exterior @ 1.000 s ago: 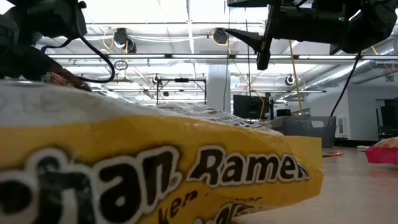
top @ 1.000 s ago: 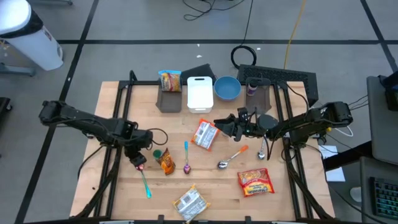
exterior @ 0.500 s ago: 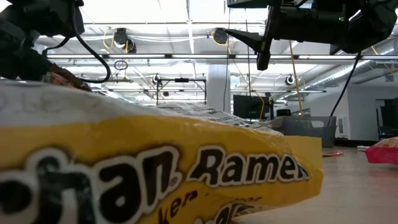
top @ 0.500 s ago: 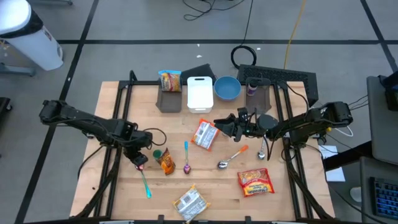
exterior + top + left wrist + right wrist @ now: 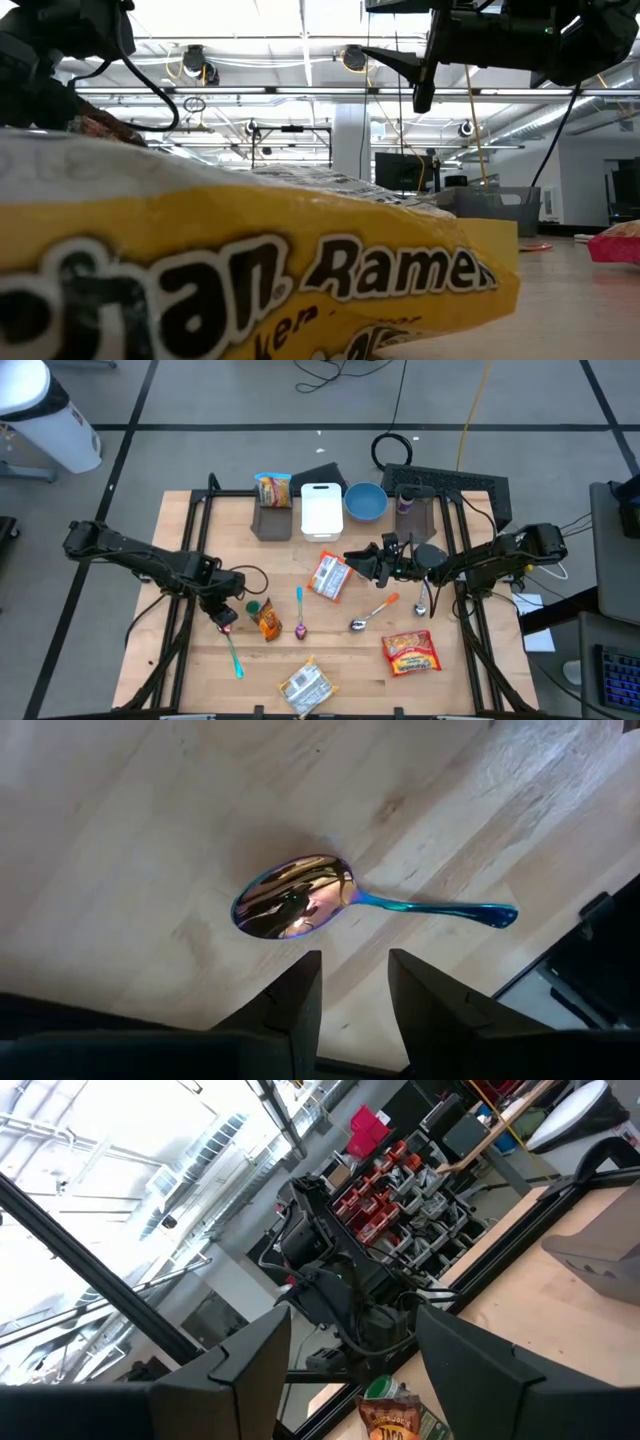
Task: Pick & Place Food Item
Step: Put the left blue spoon into the white bin
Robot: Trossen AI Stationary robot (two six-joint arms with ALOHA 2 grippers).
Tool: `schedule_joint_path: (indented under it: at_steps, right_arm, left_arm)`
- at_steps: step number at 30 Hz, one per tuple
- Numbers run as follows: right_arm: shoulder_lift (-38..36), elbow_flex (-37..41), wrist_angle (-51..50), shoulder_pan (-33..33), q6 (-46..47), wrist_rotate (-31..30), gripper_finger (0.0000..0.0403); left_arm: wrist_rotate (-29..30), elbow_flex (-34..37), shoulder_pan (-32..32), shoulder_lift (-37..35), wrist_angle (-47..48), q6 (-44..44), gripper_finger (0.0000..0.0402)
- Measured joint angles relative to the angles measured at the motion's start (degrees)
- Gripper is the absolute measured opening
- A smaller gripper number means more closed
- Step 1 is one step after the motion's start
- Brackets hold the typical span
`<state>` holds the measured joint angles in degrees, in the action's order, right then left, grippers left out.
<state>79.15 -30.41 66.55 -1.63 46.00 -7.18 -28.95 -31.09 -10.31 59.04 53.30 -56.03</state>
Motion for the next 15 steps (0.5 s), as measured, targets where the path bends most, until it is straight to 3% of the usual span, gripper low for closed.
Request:
schedule_joint_path:
  at_steps: [9,15]
  right_arm:
    - [0.0,0.0,0.0,0.0,-0.2,0.0,0.0212]
    - [0.0,0.0,0.0,0.0,-0.2,0.0,0.0212]
  left_arm:
    - [0.7,0.0,0.0,0.0,0.0,-1.0,0.0013]
    - [0.9,0.0,0.0,0.0,-0.1,-1.5,0.0019]
